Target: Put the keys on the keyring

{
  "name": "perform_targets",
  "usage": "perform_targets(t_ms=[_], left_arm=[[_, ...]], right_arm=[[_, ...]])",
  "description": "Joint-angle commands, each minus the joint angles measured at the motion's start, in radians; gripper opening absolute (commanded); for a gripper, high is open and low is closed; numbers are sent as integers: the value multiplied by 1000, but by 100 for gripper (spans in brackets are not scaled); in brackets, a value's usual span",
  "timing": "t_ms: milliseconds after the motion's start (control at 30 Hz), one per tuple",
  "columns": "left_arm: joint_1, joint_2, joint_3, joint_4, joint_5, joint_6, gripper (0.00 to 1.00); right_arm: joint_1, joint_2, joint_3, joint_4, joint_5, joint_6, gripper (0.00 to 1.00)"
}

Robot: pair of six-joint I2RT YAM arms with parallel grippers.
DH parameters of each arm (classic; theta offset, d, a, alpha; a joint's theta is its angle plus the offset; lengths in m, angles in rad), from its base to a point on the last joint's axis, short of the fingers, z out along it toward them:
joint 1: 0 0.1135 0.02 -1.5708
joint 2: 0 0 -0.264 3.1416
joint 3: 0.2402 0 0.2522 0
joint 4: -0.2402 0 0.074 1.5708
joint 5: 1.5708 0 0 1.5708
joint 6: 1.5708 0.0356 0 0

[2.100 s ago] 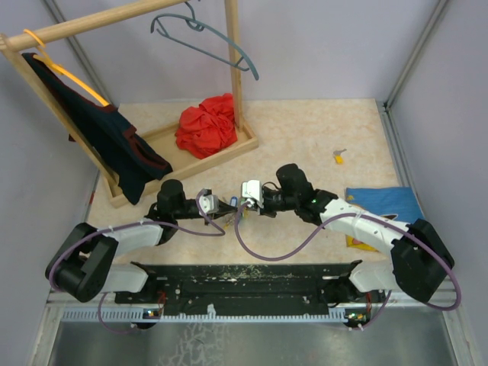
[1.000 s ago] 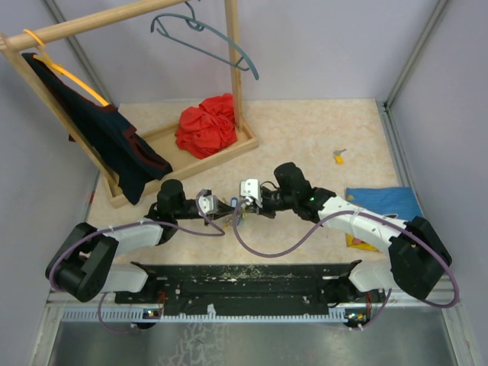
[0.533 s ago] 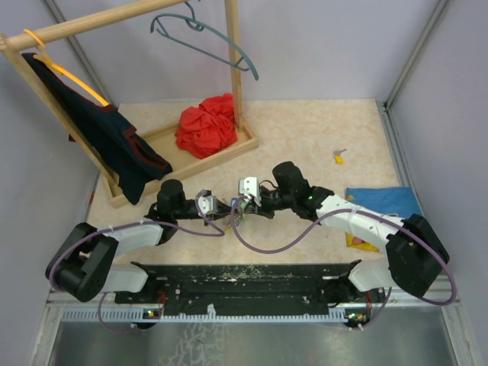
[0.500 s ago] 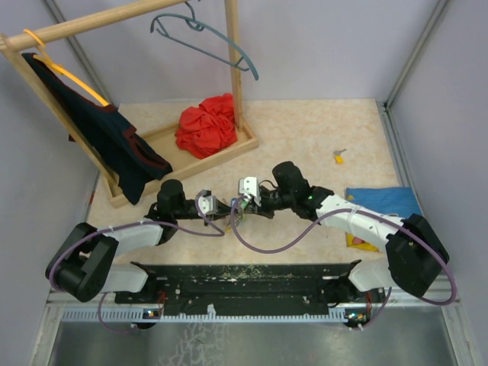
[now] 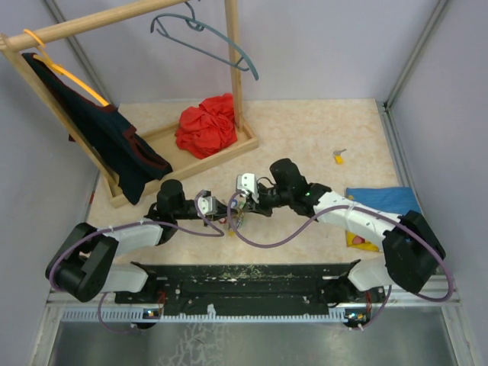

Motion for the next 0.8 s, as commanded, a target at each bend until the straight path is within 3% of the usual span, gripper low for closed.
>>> perform_targets(t_ms=[0,433,533,600,767], left_arm=[[-8,-3,15,-3,53,14,1],[-10,-27,-3,16,0,12,1],[-9,-33,-6,20,-13,7,1],[-8,-34,-7,20,-25,5,1],[-4,-37,-8,29,-33,-6,1]], right_arm=[[12,27,96,54,-49,16,0],[11,38,123,-22,-6,-8,1],[9,20,111,-33,26,-12,8],[10,0,91,-21,45,-9,18],[10,-80,24,29,99,5,24]])
